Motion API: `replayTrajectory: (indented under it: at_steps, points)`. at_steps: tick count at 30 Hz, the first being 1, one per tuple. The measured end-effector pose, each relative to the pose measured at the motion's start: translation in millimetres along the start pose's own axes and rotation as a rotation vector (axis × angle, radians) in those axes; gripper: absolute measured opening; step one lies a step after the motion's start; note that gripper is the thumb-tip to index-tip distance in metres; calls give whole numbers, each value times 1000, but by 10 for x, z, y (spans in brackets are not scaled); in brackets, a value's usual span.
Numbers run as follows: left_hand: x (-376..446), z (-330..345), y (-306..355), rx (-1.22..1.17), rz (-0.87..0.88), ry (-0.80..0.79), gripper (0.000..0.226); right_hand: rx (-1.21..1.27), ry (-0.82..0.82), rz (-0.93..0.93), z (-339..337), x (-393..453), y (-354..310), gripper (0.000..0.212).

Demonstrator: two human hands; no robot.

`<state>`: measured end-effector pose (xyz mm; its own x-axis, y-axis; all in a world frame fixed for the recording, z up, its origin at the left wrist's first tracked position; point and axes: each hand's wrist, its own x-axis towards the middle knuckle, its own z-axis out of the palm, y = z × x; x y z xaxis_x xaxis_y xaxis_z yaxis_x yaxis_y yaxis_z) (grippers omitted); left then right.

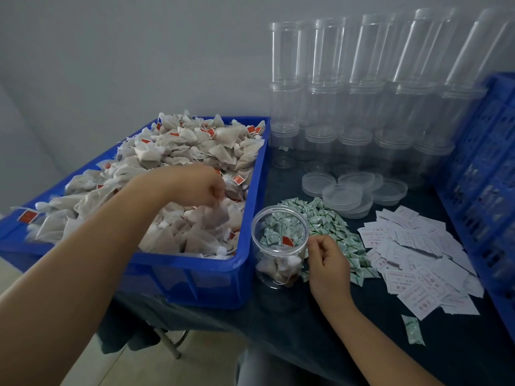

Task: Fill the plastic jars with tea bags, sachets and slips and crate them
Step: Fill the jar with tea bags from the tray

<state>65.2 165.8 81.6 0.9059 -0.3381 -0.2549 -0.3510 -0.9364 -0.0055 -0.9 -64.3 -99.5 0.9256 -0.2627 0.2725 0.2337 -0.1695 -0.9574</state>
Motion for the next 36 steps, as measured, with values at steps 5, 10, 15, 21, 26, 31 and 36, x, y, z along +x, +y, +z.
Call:
replayTrajectory:
  at_steps: [5,10,15,21,26,31,36]
  points:
    - [-97,-211,104,-62,48,204,8,4,-2,36,6,13,-2,29]
    - [-235,-393,366,-220,162,311,17,33,2,71,11,25,6,31]
    - [-255,-403,627,-294,279,284,20,29,1,80,3,31,-17,30]
    - [-137,-258,813,-155,340,215,13,113,75,30,-2,3,-46,20]
    - [-69,-140,880,-85,362,205,12,78,4,-91,6,-19,-18,11]
    - [-42,4,965,-32,358,183,15,91,-148,-126,-22,-44,8,40]
    - [3,168,1044,39,327,130,18,24,-315,-149,-26,-60,6,74]
